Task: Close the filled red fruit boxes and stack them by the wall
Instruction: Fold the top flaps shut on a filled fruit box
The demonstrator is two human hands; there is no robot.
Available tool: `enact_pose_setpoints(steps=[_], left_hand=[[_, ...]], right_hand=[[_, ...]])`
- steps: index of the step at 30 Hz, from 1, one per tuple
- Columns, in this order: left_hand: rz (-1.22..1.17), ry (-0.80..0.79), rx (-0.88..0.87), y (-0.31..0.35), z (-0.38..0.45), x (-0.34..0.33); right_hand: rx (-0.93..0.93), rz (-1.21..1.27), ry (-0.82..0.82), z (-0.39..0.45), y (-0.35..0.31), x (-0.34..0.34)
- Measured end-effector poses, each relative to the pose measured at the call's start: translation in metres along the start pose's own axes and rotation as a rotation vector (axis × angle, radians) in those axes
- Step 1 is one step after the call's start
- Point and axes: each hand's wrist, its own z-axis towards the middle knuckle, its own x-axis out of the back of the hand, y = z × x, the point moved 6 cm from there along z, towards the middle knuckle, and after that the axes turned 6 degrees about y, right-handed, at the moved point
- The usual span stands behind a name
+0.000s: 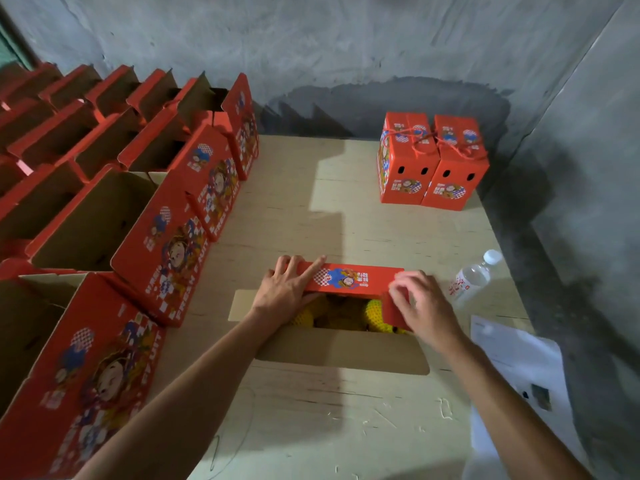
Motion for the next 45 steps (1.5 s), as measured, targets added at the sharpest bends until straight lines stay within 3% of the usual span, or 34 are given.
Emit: enact_pose_setpoints(steps=[2,7,12,14,16,17,19,22,24,30,34,38,45], left_hand=[[0.001,-0.001,0.003,0.001,-0.001,0.000],[-0.040,0.018,0.046,0.002,-0.003,0.007],[-0.037,0.167,0.294,-0.017,-0.047,0.028],[-0.197,0.271,0.551,-0.044,-0.082,0.036],[-0.532,0.345,0.780,-0.066,-0.106,0.039],[-0.732,0.391,0.806,-0.070,-0.109,0.039],[-0.910,0.405,0.637,-0.053,-0.103,0.045],[-0.625,0.240,0.214,-0.008,-0.092,0.041],[-0.551,0.185,0.122,-0.005,-0.088,0.033],[-0.294,0.068,-0.013,-0.013,-0.076,0.029],[-0.392,0.155,-0.064,-0.010,-0.078,0.038],[-0.516,0.299,-0.057,-0.030,-0.086,0.050],[-0.479,0.145,-0.036,-0.032,-0.071,0.056]], right_hand=[[0.173,-0.224,-0.063,-0.005,-0.006,-0.019],[0.146,-0.338,-0.280,-0.005,0.004,-0.030],[0.132,-0.360,-0.276,-0.004,0.002,-0.029],[0.133,-0.320,-0.225,-0.005,-0.001,-0.028],[0.127,-0.259,-0.178,-0.004,-0.002,-0.026],[0.118,-0.238,-0.166,-0.004,-0.003,-0.026],[0.108,-0.230,-0.147,-0.004,-0.004,-0.025],[0.106,-0.232,-0.121,-0.003,-0.005,-0.024],[0.106,-0.228,-0.102,-0.005,-0.006,-0.024],[0.064,-0.198,-0.038,-0.006,-0.008,-0.021],[0.101,-0.126,0.034,-0.010,-0.004,-0.012],[0.194,-0.062,-0.023,-0.017,0.005,0.000],[0.233,-0.062,-0.178,-0.022,0.005,0.008]])
